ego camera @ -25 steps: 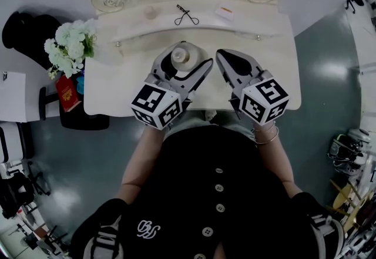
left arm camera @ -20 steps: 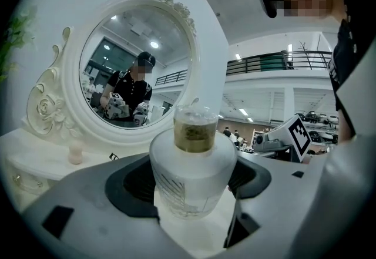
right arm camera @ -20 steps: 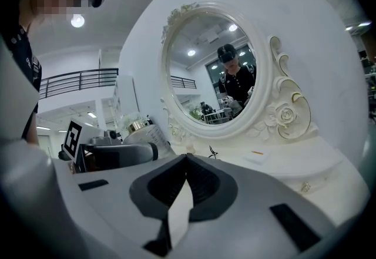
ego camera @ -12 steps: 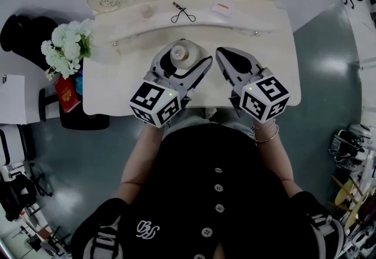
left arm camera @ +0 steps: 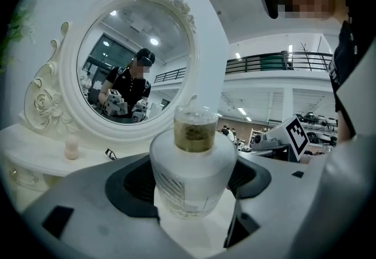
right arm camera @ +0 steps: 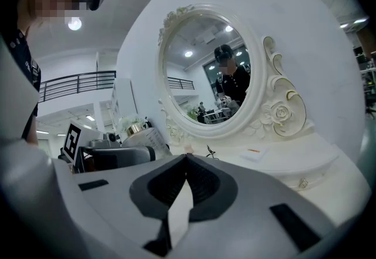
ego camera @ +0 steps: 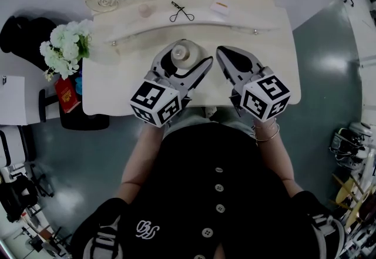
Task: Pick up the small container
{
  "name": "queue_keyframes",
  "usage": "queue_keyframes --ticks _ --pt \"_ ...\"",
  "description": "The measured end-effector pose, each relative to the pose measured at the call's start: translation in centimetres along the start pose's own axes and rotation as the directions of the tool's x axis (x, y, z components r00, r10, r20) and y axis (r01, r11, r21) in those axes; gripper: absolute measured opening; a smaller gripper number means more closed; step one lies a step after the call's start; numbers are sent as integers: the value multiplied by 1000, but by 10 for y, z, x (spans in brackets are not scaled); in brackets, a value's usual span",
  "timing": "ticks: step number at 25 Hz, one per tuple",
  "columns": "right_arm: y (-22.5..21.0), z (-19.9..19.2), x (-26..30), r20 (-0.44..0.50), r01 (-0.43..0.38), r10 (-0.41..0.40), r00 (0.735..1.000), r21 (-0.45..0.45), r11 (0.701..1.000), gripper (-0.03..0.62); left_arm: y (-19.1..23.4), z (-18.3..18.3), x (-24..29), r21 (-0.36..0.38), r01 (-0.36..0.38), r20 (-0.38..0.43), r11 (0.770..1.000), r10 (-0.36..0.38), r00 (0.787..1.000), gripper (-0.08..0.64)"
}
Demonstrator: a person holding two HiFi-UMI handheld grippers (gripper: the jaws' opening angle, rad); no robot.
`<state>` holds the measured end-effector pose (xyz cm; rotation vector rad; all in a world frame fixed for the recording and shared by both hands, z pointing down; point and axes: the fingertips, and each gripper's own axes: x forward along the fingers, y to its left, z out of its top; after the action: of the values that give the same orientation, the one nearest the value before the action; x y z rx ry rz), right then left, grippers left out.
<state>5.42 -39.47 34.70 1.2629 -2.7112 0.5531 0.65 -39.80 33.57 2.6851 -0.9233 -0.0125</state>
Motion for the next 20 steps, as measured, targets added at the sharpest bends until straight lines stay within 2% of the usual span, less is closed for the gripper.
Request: queue_keyframes --ticks 20 --pt "4 -2 1 -6 -18 18 1000 6 1000 2 -1 -1 0 -17 12 14 1000 -11 1000 322"
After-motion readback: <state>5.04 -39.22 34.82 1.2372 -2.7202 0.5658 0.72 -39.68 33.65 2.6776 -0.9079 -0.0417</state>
